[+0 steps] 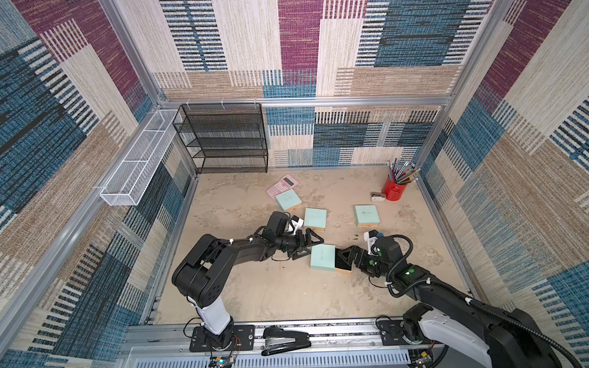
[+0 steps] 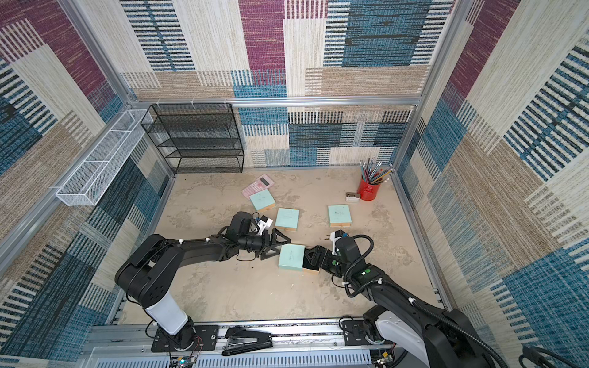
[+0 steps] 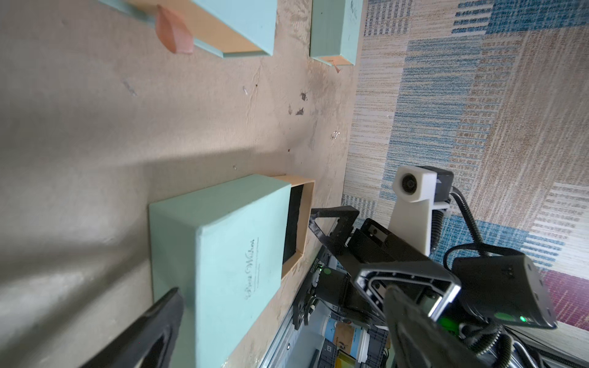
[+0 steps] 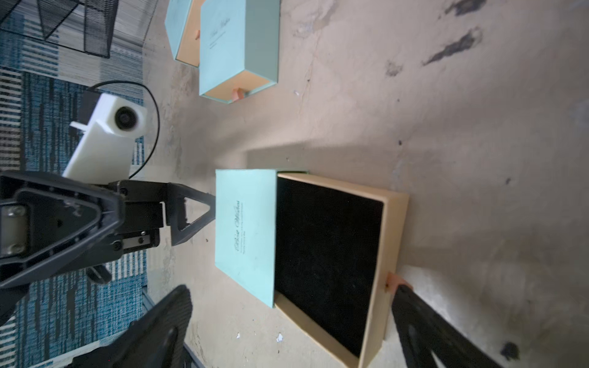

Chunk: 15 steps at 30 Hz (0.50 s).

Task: Take out the earrings from the drawer-style jewelry box
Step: Close the drawer of the jewelry box.

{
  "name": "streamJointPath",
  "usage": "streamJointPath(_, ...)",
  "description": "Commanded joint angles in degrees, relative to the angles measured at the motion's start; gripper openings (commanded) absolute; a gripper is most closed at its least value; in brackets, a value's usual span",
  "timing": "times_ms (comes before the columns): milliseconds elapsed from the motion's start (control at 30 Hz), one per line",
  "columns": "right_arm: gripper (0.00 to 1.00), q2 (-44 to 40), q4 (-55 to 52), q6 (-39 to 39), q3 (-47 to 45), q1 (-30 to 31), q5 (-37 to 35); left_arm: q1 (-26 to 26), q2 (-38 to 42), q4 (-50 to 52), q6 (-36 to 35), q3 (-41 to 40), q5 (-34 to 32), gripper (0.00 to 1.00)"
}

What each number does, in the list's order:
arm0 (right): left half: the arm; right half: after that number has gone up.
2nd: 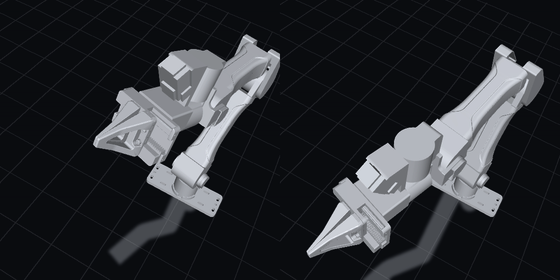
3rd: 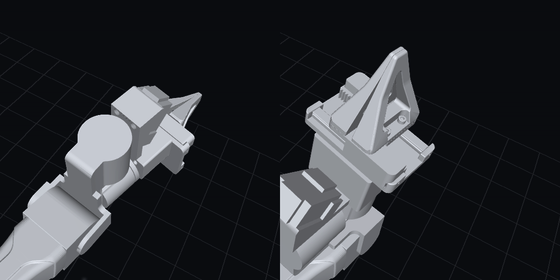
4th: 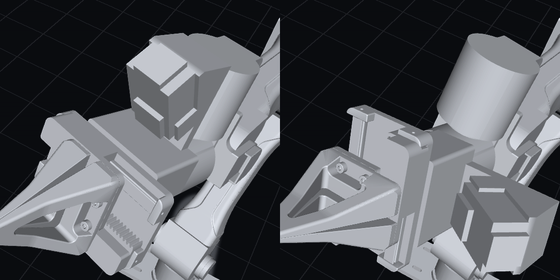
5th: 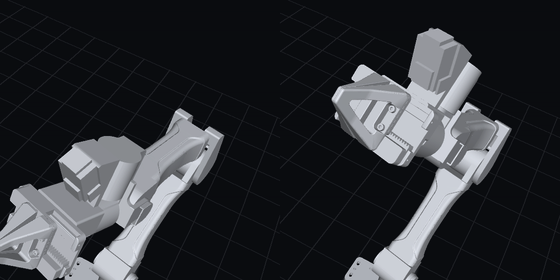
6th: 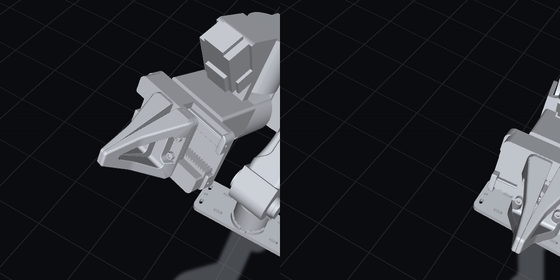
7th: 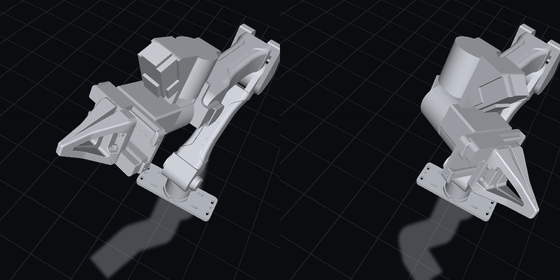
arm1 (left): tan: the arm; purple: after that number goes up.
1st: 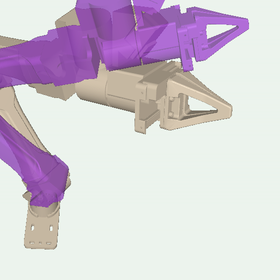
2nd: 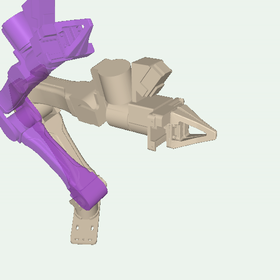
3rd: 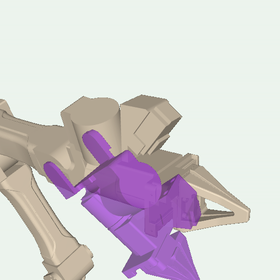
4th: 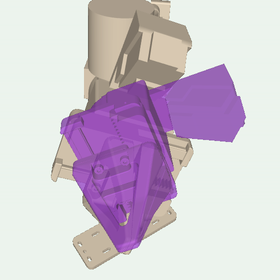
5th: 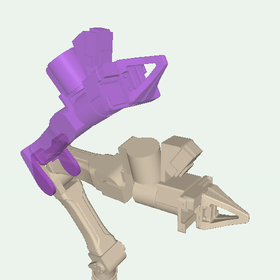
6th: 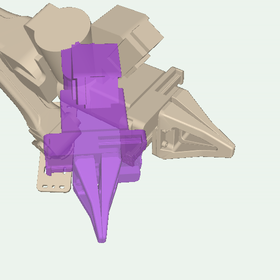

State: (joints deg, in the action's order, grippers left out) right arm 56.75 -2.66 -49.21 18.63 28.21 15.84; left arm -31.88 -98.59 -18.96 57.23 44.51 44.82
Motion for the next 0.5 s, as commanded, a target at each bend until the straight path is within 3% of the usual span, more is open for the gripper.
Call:
streamJointPath(0, 1.00, 0.1, 0.9, -0.8, 0.0, 0.0, -1.9, 0.0, 0.4, 1.1, -0.4, 0.6, -0.9, 0.99)
streamJointPath(467, 1.00, 4.7, 6.2, 1.5, 2.0, 0.0, -0.7, 0.0, -3.3, -3.0, 1.1, 2.7, 1.5, 0.98)
